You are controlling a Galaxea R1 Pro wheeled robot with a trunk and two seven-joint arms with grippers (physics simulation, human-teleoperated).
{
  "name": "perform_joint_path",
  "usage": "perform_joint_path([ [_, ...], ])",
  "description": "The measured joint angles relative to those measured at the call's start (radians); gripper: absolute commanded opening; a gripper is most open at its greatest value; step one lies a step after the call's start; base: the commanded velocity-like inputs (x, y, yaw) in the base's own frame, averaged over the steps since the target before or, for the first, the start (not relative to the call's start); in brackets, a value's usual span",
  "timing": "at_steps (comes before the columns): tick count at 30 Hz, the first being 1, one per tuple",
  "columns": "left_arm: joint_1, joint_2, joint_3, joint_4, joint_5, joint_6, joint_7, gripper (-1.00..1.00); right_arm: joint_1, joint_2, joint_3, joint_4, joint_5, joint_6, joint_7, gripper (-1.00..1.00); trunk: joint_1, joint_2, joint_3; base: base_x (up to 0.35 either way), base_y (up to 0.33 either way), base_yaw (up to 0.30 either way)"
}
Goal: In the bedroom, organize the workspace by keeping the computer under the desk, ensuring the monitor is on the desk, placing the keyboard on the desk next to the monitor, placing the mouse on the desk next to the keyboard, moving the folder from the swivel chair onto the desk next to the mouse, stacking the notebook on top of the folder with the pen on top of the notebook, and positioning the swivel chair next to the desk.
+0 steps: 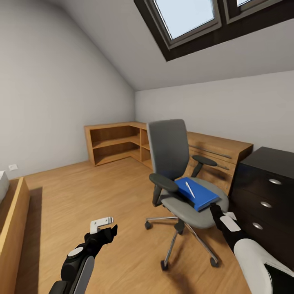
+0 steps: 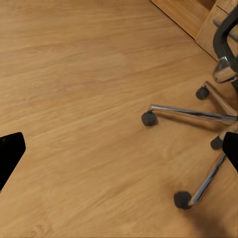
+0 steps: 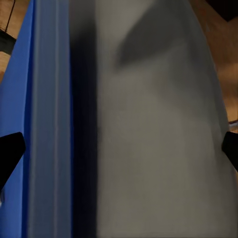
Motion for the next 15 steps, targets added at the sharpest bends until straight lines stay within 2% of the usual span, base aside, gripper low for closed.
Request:
perform_joint_path([
  [4,0.000,0.000,-0.001,0.000,0.000,0.000,0.000,1.00,0.000,0.000,0.000,0.000,0.001,0.000,0.000,1.00,0.000,0.000,0.000,0.309,0.000,0.000],
  [7,0.000,0.000,-0.001,0.000,0.000,0.001,0.000,1.00,0.000,0.000,0.002,-0.001,-0.007,0.000,0.002,1.00,0.001,0.000,0.000,0.070,-0.005,0.000],
  [10,0.000,0.000,-0.001,0.000,0.000,0.001,0.000,1.00,0.000,0.000,0.002,-0.001,-0.007,0.000,0.002,1.00,0.001,0.000,0.000,-0.067,-0.069,0.000],
  [15,0.000,0.000,-0.001,0.002,0.000,0.001,0.000,1.00,0.000,-0.001,0.002,-0.001,-0.006,0.000,0.003,1.00,0.001,0.000,0.000,-0.244,-0.093,0.000],
])
